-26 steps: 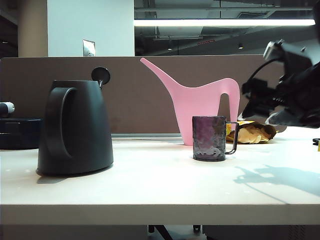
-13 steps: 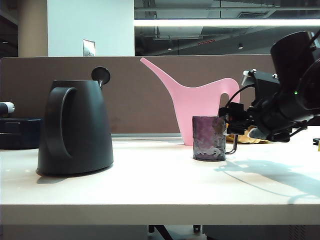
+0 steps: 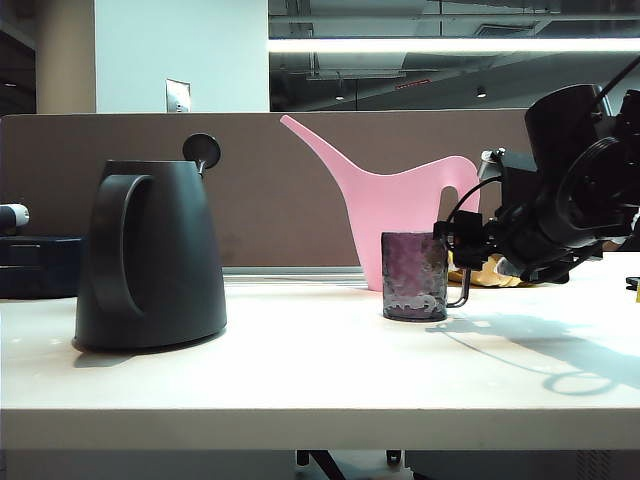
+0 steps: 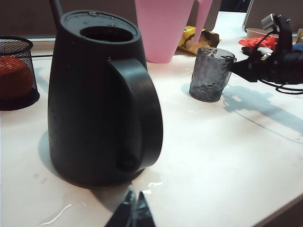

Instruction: Pour the water from the cup into the kettle.

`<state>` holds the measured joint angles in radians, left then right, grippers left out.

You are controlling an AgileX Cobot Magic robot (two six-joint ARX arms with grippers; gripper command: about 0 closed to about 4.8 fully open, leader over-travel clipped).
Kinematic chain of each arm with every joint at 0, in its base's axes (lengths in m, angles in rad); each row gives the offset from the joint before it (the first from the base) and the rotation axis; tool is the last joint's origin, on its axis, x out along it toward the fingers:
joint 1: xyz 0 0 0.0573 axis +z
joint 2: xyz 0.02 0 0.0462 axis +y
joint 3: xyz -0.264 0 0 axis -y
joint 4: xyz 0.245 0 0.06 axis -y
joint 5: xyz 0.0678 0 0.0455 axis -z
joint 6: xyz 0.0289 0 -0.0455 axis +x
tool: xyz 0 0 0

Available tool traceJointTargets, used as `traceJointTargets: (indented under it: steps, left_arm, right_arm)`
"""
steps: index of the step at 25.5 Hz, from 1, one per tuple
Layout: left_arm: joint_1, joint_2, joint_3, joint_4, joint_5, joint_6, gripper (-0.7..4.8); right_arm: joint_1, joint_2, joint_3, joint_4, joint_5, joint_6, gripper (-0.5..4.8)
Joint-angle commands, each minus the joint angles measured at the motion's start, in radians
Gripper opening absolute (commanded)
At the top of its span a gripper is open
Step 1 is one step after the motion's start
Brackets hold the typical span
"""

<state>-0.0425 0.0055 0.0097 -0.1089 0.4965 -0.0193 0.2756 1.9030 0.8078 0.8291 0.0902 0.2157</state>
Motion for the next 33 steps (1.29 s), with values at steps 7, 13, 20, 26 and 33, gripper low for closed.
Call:
traceJointTargets:
  steps: [7,13,20,26,33]
  left_arm:
    - [0.000,0.001,0.003,0.013,0.000,0.004,-0.05]
    - [0.000,0.001,0.003,0.013,-0.004,0.004,-0.05]
    - [0.000,0.001,0.003,0.013,-0.006,0.004,-0.05]
    - [0.000,0.001,0.003,0.012,-0.006,0.004,-0.05]
    - [0.000,0.001,0.003,0.013,-0.006,0.004,-0.05]
  right_arm:
    - [0.000,0.116,0.158,-0.048,-0.018,-0.003,2.63]
    - [0.000,0.155,0.200,-0.047,-0.014,-0.008,0.18]
    - [0.001,0.100,0.200,-0.063,-0.022,-0.071,-0.08]
    - [0.001,-0.107,0.216,-0.259,-0.044,-0.151,-0.08]
    - [0.066,-0.239,0.408,-0.596,-0.048,-0.186,-0.08]
